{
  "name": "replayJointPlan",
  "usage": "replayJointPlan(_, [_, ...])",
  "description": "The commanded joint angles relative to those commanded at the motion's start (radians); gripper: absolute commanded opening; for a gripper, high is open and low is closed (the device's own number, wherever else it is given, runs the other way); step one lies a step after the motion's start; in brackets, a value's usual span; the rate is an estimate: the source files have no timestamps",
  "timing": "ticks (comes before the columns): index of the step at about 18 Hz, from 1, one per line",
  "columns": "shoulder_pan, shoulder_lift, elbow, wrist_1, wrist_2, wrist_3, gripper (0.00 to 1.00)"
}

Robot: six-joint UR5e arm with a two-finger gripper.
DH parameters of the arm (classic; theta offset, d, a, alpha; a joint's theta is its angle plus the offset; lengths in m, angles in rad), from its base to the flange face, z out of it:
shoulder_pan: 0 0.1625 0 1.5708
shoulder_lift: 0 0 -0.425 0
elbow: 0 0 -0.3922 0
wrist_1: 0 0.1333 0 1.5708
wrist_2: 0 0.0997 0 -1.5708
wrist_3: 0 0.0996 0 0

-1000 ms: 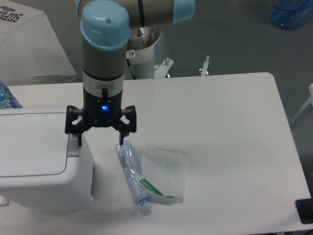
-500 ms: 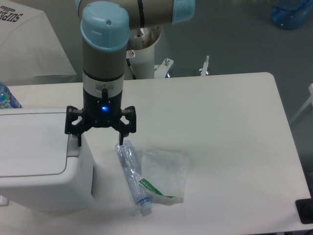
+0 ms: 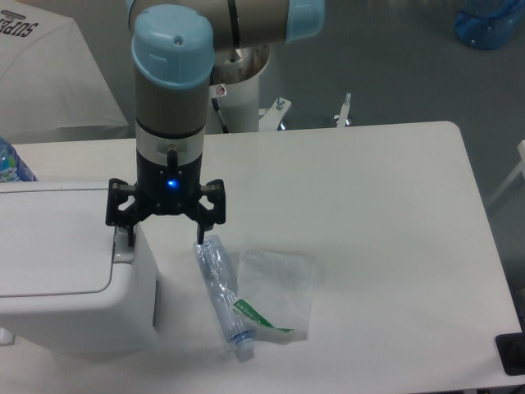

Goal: Open the trash can
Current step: 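Lift the gripper away from the opened bin back over the table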

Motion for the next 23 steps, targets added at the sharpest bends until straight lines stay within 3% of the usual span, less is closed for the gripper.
replayJointPlan(5, [0.000,0.000,0.012,0.000,0.000,0.000,1.00])
replayJointPlan(10, [0.018,-0.003,0.093,0.008,0.009,0.020,1.00])
replayJointPlan(17, [0.118,0.008,0.091,0.006,0.144,0.351,1.00])
replayJointPlan(23, [0.146,0.011,0.072,0.005,0.264,0.454,1.00])
